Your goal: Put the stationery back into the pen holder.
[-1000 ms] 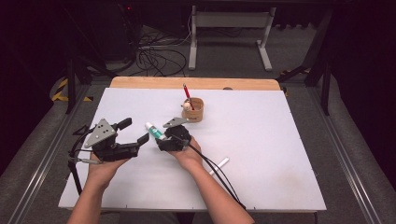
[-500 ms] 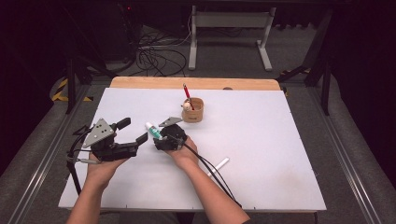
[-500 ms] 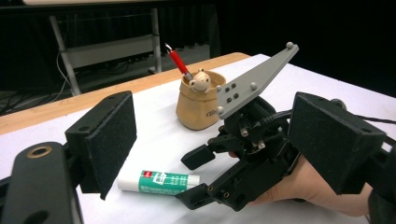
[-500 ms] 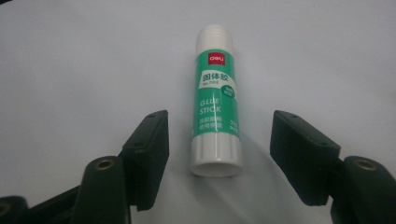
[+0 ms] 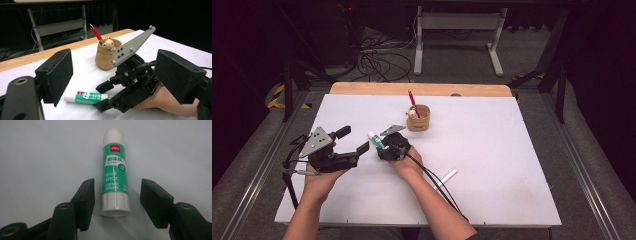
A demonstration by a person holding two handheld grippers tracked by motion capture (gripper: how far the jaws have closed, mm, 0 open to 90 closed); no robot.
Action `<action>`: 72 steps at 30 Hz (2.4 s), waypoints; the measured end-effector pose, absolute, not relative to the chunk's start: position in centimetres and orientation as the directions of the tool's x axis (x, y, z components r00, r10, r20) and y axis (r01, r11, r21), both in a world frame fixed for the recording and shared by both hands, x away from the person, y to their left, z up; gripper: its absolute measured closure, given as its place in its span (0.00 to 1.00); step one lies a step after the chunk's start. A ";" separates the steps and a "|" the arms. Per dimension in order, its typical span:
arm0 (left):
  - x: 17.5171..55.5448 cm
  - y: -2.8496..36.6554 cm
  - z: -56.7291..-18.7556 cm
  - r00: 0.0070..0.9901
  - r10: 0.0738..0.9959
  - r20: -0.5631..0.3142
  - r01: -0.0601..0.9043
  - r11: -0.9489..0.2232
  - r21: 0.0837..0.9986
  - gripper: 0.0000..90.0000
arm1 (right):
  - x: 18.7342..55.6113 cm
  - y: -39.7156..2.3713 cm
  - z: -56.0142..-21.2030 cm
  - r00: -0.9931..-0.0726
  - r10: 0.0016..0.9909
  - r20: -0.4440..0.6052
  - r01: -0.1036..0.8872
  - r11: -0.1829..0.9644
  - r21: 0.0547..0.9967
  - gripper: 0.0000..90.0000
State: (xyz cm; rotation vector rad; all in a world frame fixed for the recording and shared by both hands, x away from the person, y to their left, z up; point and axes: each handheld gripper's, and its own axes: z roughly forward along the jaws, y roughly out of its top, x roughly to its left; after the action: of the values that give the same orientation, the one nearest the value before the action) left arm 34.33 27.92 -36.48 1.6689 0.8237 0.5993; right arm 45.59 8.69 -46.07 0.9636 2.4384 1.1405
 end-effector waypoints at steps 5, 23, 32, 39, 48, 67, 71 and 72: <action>34.3 27.9 -36.5 0.625 0.780 -0.032 0.210 -0.129 0.969 0.19 | 45.5 8.8 -46.1 -0.737 0.676 0.009 0.445 0.474 0.760 0.61; 34.3 27.8 -36.5 0.626 0.779 -0.032 0.215 -0.133 0.967 0.19 | 45.3 9.1 -46.0 -0.757 0.653 -0.031 0.411 0.512 0.754 0.74; 34.4 27.9 -36.6 0.622 0.782 -0.041 0.219 -0.124 0.968 0.19 | 45.0 8.3 -45.5 -0.749 0.663 -0.010 0.385 0.448 0.807 0.74; 34.4 27.7 -36.6 0.626 0.778 -0.051 0.227 -0.119 0.967 0.19 | 44.3 7.3 -44.3 -0.756 0.654 -0.010 0.337 0.402 0.851 0.74; 34.4 27.6 -36.7 0.625 0.778 -0.064 0.236 -0.111 0.966 0.19 | 42.8 6.1 -42.7 -0.770 0.637 -0.015 0.263 0.340 0.903 0.74; 34.6 27.4 -36.9 0.634 0.771 -0.061 0.242 -0.123 0.962 0.21 | 39.0 4.2 -39.9 -0.846 0.533 -0.003 0.123 0.202 0.972 0.74; 34.6 27.4 -36.9 0.637 0.768 -0.064 0.242 -0.120 0.963 0.22 | 38.4 4.1 -39.6 -0.859 0.511 -0.018 0.094 0.192 0.977 0.74; 34.6 27.4 -36.9 0.638 0.767 -0.065 0.242 -0.119 0.963 0.22 | 38.3 4.0 -39.5 -0.861 0.509 -0.024 0.087 0.192 0.978 0.74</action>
State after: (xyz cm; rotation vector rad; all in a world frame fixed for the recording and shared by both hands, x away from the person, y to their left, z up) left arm 34.57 27.37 -36.87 1.6742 0.8367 0.5522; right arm 38.27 4.05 -39.50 0.5609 2.1308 1.7122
